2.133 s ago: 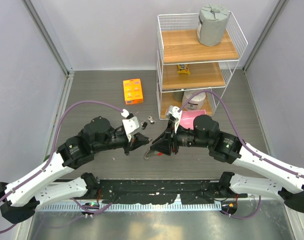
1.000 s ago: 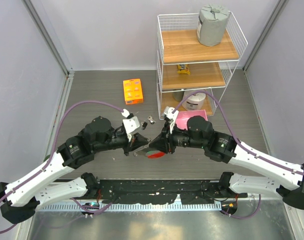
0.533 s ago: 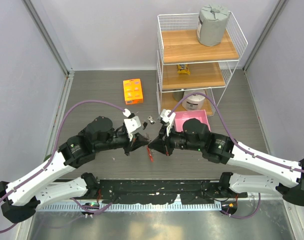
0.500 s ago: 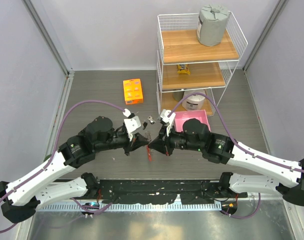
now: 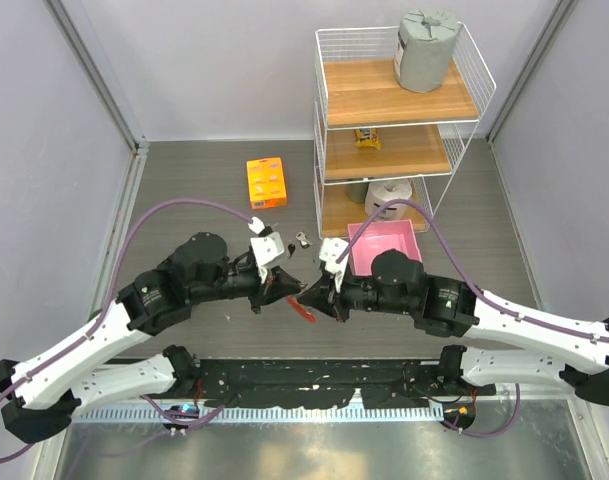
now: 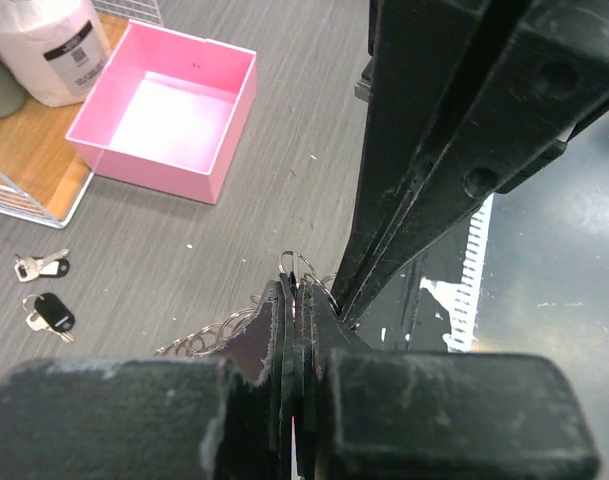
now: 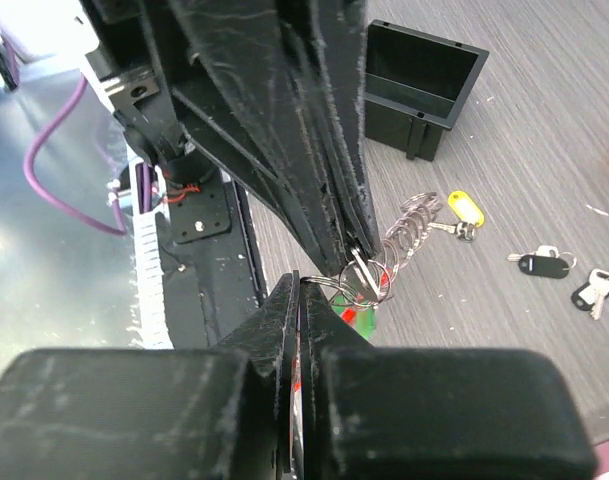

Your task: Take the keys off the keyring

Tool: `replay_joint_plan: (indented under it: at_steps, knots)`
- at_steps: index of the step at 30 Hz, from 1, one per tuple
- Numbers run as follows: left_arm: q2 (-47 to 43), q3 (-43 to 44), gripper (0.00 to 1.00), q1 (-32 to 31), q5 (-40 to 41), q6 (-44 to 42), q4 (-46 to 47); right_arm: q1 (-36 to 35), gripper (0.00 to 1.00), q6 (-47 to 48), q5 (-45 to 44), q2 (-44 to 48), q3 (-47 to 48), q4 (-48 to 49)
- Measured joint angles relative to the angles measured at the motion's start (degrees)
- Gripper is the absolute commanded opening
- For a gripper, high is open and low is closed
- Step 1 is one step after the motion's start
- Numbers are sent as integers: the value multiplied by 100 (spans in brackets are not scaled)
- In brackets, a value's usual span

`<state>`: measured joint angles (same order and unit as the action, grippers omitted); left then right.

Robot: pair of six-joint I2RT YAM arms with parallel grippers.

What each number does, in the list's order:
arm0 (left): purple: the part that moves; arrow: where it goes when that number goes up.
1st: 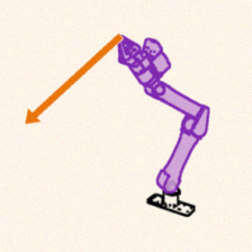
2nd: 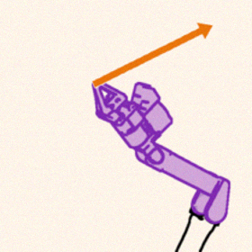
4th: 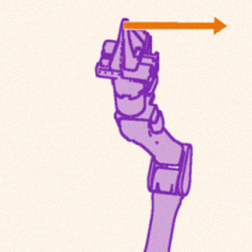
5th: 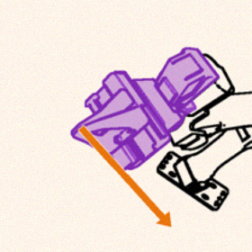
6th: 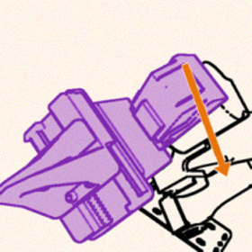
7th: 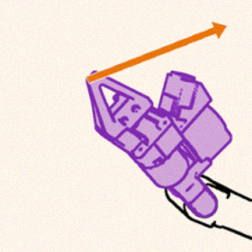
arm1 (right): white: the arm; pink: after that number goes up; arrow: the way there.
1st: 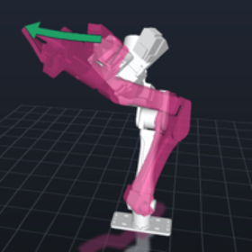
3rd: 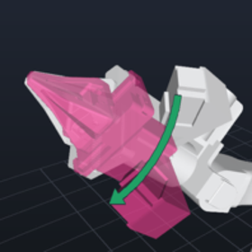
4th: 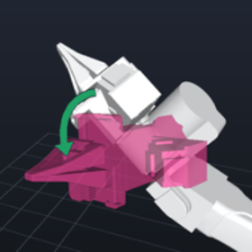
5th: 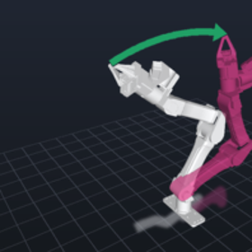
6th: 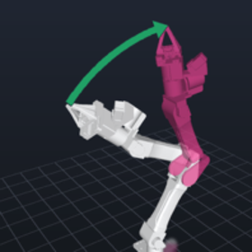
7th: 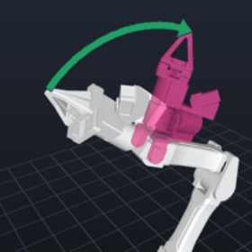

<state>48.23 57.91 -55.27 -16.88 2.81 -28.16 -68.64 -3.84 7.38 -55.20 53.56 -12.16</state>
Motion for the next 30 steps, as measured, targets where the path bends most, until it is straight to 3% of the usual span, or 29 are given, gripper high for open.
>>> replay_joint_plan:
  at_steps: [8, 11, 16, 22, 30]
  knots:
    - [111, 122, 0, -31, -160, 24, -302, -560, 5, 1399, -490, 61, -79, -155]
    - [116, 122, 0, -31, -195, 24, -337, -726, 32, 2046, -634, 337, -391, 9]
    - [142, 133, 0, -37, -125, 17, -337, -927, 36, 2896, -802, 1145, -1235, 448]
    - [142, 136, 0, -35, 35, 2, -299, -931, 38, 2861, -833, 1587, -1340, 603]
    - [153, 164, 0, -28, 85, 0, -282, -931, 36, 1928, -903, 1528, -979, 385]
